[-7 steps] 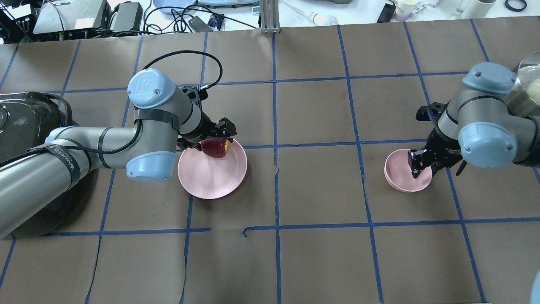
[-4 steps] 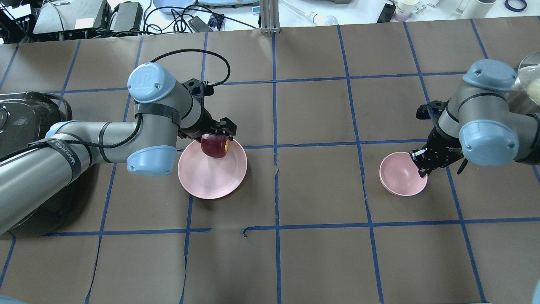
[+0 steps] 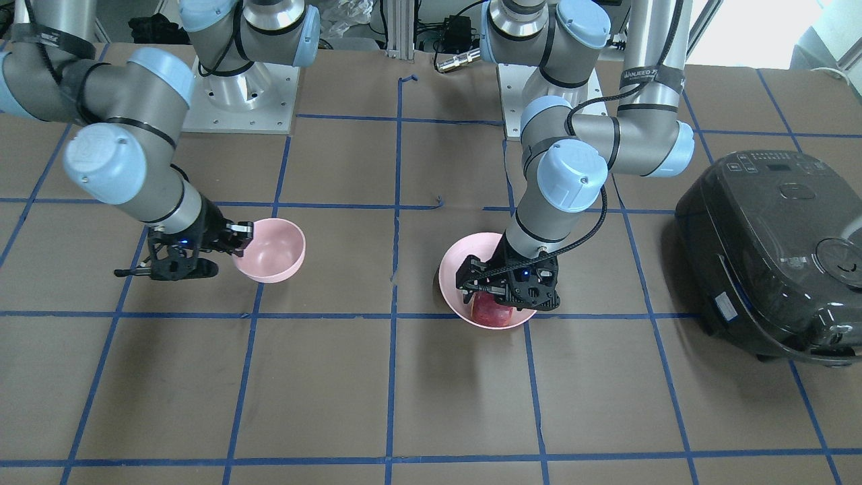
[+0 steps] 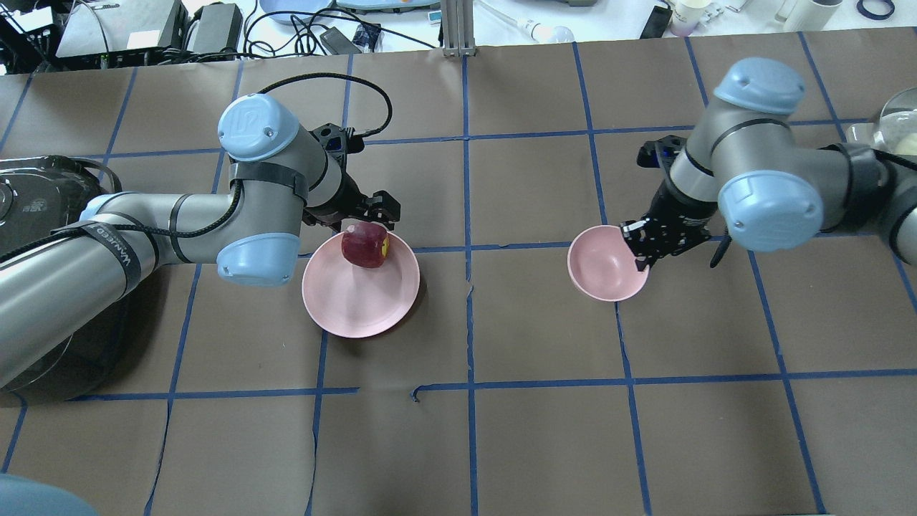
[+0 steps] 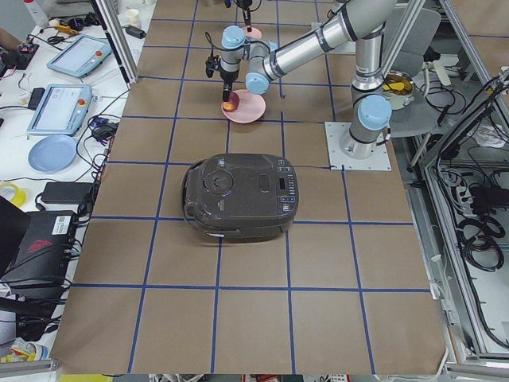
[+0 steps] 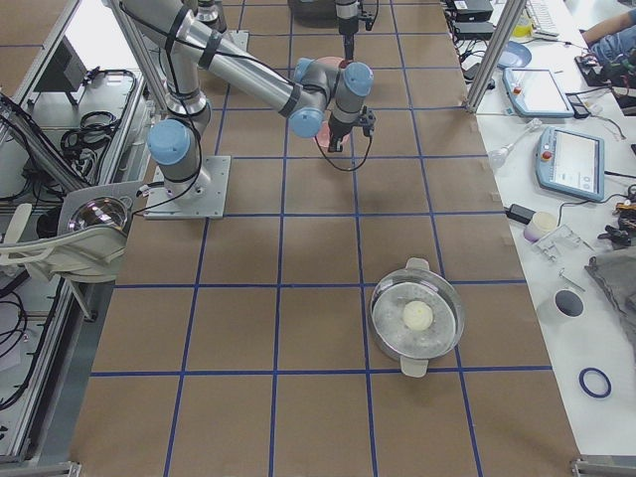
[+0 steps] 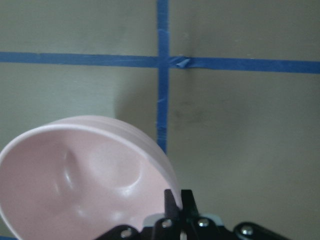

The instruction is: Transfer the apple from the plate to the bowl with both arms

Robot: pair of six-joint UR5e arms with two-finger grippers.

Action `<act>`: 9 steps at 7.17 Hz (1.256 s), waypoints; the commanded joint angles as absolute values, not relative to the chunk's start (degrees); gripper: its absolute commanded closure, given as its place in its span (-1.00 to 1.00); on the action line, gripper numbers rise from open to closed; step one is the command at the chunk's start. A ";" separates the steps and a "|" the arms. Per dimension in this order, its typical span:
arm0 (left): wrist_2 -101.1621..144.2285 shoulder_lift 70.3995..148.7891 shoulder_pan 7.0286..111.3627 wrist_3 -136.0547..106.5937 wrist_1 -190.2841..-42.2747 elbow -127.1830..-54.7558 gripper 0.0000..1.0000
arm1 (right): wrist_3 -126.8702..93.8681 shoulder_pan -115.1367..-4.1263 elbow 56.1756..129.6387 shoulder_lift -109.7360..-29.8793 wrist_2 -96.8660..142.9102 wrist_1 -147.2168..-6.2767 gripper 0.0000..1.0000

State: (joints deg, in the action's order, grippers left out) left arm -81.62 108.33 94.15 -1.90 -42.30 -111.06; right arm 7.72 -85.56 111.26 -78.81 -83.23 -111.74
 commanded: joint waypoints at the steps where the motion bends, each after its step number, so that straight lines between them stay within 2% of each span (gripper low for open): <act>1: -81.56 109.77 94.13 -2.72 -42.45 -111.18 -1.00 | 1.94 -91.05 110.83 -75.96 -81.04 -112.68 1.00; 4: -85.15 111.27 94.13 -2.20 -42.45 -110.92 -1.00 | 0.01 -91.41 111.00 -74.36 -80.95 -112.68 1.00; 5: -85.34 111.27 94.13 -2.46 -42.45 -111.00 -0.93 | -1.74 -91.41 111.09 -74.36 -81.03 -112.76 0.96; 6: -85.34 111.18 94.13 -2.46 -43.32 -110.92 -0.62 | -1.76 -91.41 111.18 -74.36 -81.04 -112.76 0.70; 7: -85.25 111.01 94.13 -2.81 -44.03 -110.83 -0.34 | -1.58 -91.32 111.18 -74.27 -81.21 -113.20 -0.60; 8: -85.51 110.31 94.22 -3.25 -45.25 -110.92 -0.09 | -1.76 -91.32 111.01 -74.35 -81.04 -113.20 -0.96; 9: -86.30 108.48 94.74 -3.43 -48.13 -110.40 0.06 | -2.11 -91.32 110.66 -74.70 -81.04 -113.12 -1.00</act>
